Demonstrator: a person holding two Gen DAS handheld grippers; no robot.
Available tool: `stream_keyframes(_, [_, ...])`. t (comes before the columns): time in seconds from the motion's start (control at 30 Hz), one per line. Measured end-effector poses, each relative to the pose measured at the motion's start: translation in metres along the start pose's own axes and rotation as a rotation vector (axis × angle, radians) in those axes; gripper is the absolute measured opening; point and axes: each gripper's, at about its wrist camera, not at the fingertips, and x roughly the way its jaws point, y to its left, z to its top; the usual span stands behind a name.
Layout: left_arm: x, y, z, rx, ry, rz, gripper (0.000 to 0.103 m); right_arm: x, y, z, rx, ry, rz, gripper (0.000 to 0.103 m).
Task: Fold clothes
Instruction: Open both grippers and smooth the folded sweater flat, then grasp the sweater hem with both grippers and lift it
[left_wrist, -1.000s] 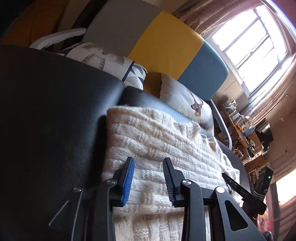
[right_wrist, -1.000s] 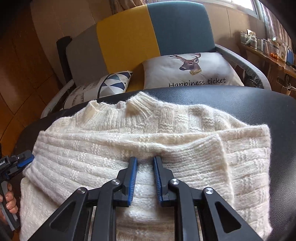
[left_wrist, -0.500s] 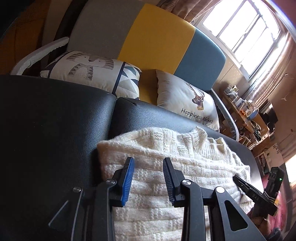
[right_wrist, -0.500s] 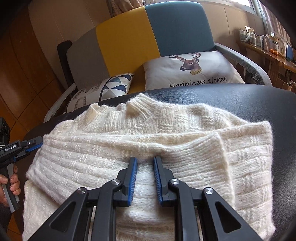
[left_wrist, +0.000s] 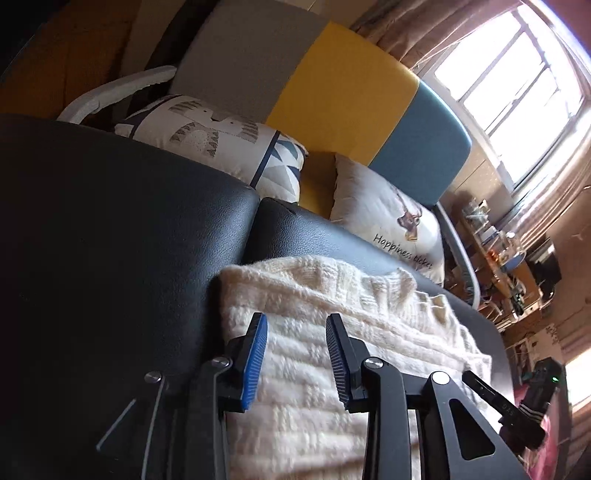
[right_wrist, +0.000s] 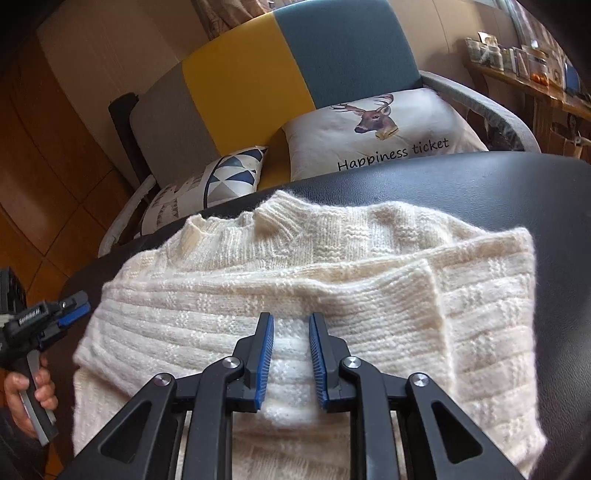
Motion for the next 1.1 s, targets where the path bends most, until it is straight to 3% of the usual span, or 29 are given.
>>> stream_keyframes(0.1, [-0.044,0.011,-0.026,-0.005,-0.001,-0.053,0.047,-0.036,-0.014,-0.010,0.108,-0.009,0.145,0.024])
stream_keyframes(0.23, [-0.089,0.028,-0.072,0.017,0.038,-0.070,0.048,-0.088,-0.051,-0.044,0.268,0.006,0.241,0.027])
stream_keyframes(0.5, [-0.140,0.051,-0.153,0.022,0.107,-0.078,0.056,-0.186,-0.117,-0.143,0.414,0.102,0.195,0.029])
stream_keyframes(0.67, [-0.148,0.056,-0.180,0.010,0.147,-0.076,0.060,-0.210,-0.143,-0.199,0.510,0.212,0.244,0.030])
stream_keyframes(0.77, [-0.151,0.054,-0.191,0.029,0.168,-0.075,0.062,-0.203,-0.138,-0.217,0.508,0.272,0.320,0.033])
stream_keyframes(0.93, [-0.154,0.051,-0.206,0.059,0.177,-0.065,0.067,-0.181,-0.114,-0.219,0.470,0.299,0.399,0.032])
stream_keyframes(1.1, [-0.155,0.044,-0.218,0.101,0.162,-0.043,0.071,-0.168,-0.103,-0.219,0.481,0.261,0.422,0.032])
